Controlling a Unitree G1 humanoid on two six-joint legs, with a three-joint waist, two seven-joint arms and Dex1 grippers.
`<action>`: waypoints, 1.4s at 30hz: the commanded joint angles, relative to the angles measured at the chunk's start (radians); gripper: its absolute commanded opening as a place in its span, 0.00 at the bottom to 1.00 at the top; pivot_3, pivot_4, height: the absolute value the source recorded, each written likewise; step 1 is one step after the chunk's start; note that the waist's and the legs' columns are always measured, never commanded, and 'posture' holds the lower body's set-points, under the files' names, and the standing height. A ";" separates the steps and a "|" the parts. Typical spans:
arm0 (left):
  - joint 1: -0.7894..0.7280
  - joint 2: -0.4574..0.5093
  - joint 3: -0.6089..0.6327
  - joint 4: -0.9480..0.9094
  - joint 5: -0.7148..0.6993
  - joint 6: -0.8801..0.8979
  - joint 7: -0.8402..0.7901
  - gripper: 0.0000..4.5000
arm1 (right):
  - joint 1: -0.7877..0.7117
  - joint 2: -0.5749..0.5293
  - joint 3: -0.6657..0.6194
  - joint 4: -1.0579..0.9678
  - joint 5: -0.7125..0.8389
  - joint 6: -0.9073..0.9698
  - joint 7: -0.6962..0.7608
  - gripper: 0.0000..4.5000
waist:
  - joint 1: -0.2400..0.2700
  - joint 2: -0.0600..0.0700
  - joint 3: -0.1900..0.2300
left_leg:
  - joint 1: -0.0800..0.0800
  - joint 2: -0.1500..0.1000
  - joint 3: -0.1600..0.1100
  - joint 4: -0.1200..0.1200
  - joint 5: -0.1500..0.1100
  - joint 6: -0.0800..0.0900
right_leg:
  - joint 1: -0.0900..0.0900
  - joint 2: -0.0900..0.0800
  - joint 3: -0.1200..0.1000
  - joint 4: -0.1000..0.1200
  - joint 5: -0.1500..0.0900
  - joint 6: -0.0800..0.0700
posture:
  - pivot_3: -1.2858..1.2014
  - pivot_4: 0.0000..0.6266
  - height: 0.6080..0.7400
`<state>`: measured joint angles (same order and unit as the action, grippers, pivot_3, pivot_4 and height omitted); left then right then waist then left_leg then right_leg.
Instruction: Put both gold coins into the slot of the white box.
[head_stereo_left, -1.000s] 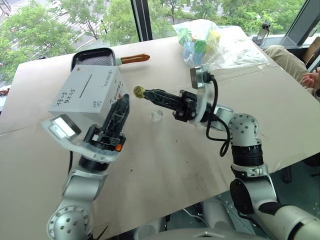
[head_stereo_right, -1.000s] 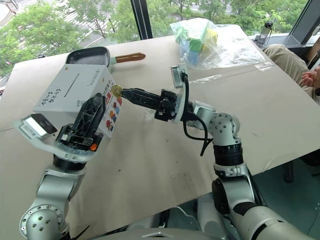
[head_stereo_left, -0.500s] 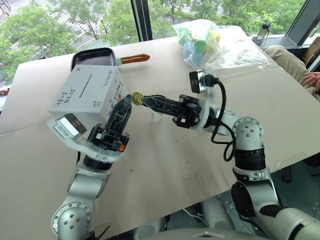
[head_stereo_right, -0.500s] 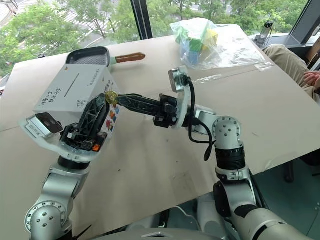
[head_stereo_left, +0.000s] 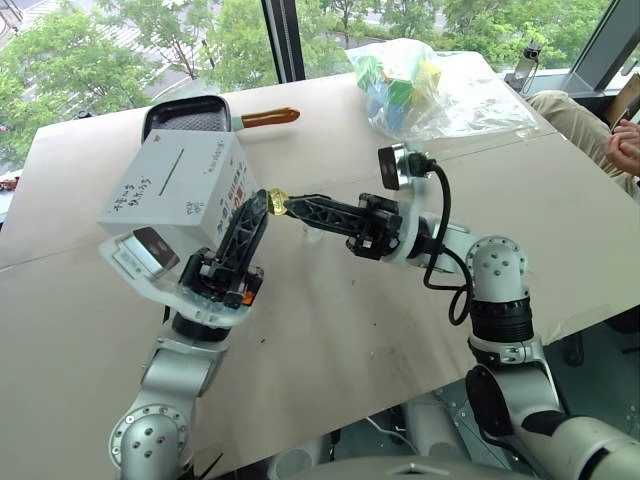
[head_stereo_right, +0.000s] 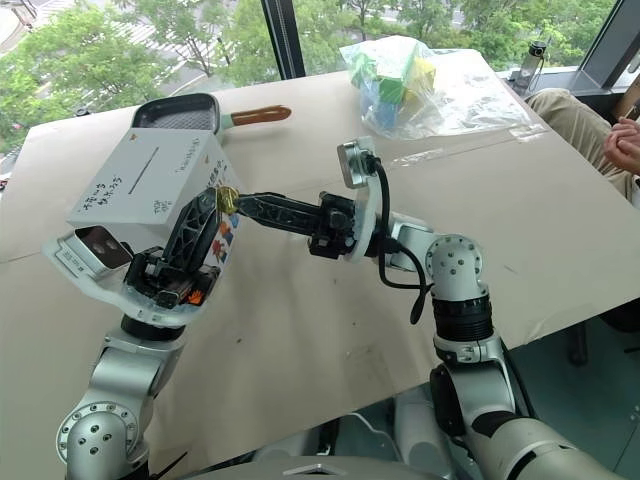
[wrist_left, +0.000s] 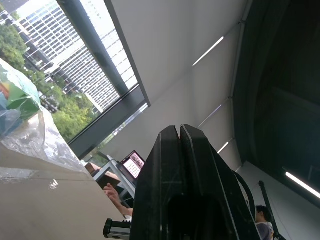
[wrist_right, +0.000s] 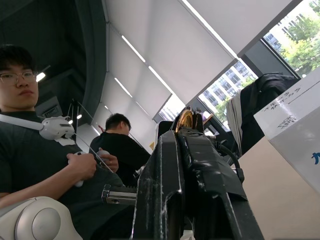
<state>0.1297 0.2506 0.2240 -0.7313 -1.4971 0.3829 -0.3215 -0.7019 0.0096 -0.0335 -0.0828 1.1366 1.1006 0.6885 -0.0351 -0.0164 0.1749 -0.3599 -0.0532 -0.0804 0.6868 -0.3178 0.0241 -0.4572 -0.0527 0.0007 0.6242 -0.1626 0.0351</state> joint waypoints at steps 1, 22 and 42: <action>-0.006 -0.006 0.008 -0.029 -0.016 -0.029 -0.018 0.06 | -0.003 0.007 0.008 -0.046 0.028 -0.011 -0.002 0.00 | 0.000 0.000 0.000 | 0.000 0.000 0.000 0.000 0.000 0.000 | 0.000 0.000 0.000 0.000 0.000 0.000 | 0.52 0.24 0.85; -0.013 -0.003 -0.064 -0.045 -0.036 -0.037 -0.004 0.59 | -0.009 0.005 0.014 -0.046 0.053 -0.016 0.001 0.00 | 0.000 0.000 0.000 | 0.000 0.000 0.000 0.000 0.000 0.000 | 0.000 0.000 0.000 0.000 0.000 0.000 | 0.52 0.24 0.85; -0.035 -0.029 -0.064 -0.047 -0.056 -0.070 -0.003 0.02 | -0.009 0.000 0.022 -0.052 0.061 -0.011 -0.020 0.00 | 0.000 0.000 0.000 | 0.000 0.000 0.000 0.000 0.000 0.000 | 0.000 0.000 0.000 0.000 0.000 0.000 | 0.52 0.24 0.85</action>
<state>0.1004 0.2252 0.1487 -0.7373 -1.5358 0.3317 -0.3218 -0.7015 0.0071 -0.0146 -0.0974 1.1691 1.0913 0.6664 -0.0348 -0.0164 0.1749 -0.3600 -0.0532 -0.0804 0.6868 -0.3178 0.0242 -0.4572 -0.0526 0.0007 0.6239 -0.1626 0.0351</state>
